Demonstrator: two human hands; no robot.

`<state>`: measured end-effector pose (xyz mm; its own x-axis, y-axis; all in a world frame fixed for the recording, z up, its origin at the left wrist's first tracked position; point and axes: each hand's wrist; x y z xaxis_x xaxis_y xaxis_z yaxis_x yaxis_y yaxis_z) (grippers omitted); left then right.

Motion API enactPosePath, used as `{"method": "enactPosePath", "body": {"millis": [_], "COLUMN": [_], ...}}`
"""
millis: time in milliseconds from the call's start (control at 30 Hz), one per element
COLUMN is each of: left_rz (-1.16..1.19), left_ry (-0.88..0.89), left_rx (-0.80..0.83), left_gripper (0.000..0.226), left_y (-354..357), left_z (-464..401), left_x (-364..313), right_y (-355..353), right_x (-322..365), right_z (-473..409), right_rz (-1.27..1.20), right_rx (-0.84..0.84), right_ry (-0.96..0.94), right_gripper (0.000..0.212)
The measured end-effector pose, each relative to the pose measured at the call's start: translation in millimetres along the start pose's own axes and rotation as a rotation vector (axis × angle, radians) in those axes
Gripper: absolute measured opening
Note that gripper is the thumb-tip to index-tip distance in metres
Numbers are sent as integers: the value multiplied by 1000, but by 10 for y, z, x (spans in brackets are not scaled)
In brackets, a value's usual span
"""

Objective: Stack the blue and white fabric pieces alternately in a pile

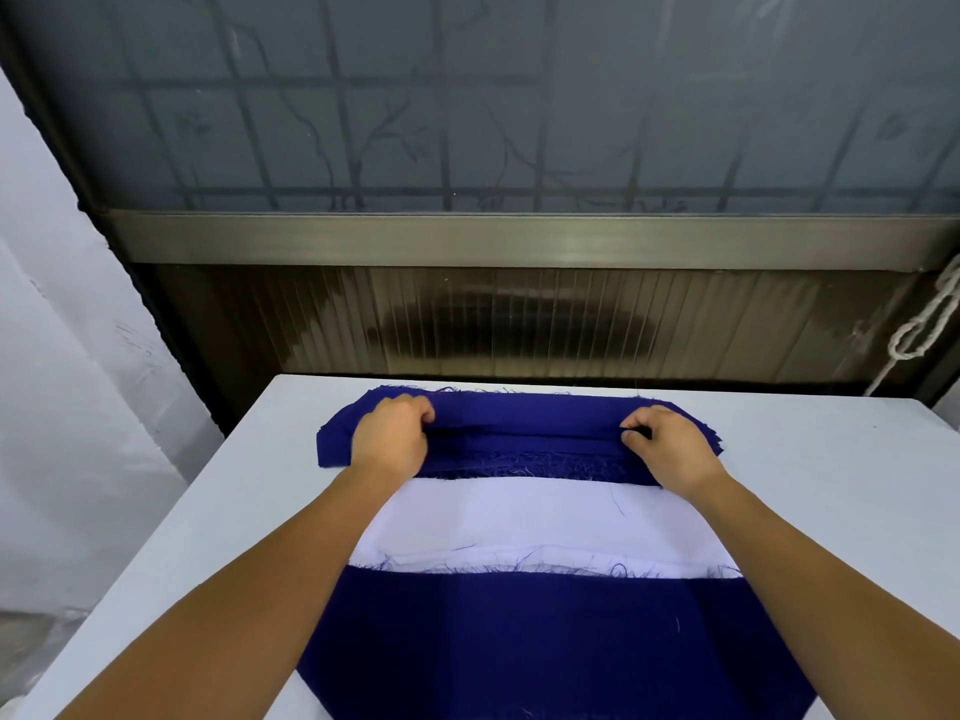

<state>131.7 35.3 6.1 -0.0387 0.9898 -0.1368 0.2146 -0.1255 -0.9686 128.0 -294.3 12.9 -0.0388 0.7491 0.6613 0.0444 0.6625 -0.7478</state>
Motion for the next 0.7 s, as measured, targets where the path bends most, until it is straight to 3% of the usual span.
{"method": "enactPosePath", "body": {"millis": [167,300,433,500,600,700], "left_rz": [68,79,78,136,144,166], "left_ry": [0,32,-8,3,111,257], "left_rx": [2,34,-65,-174,-298,-241], "left_gripper": [14,23,27,26,24,19], "left_y": [9,-4,-165,-328,-606,-885], "left_z": [9,-15,20,121,389,755], "left_x": [324,352,295,270,306,444], "right_y": [18,17,-110,-229,-398,-583], "right_x": [-32,-10,110,207,282,291], "right_z": [-13,19,210,336,639,1088], "right_rz": [21,-7,150,117,44,-128], "right_rx": [-21,-54,-411,-481,-444,-279], "right_ry": [-3,2,-322,-407,-394,-290], "right_gripper": [17,16,14,13,12,14]}}
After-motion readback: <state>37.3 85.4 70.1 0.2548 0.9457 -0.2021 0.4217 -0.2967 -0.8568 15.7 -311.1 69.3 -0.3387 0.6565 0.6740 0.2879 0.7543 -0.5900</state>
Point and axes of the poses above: each hand's wrist, its own z-axis away from the middle knuckle, its own y-axis out of the palm, x = y × z, and after that the axes turned 8 degrees about -z, right-handed
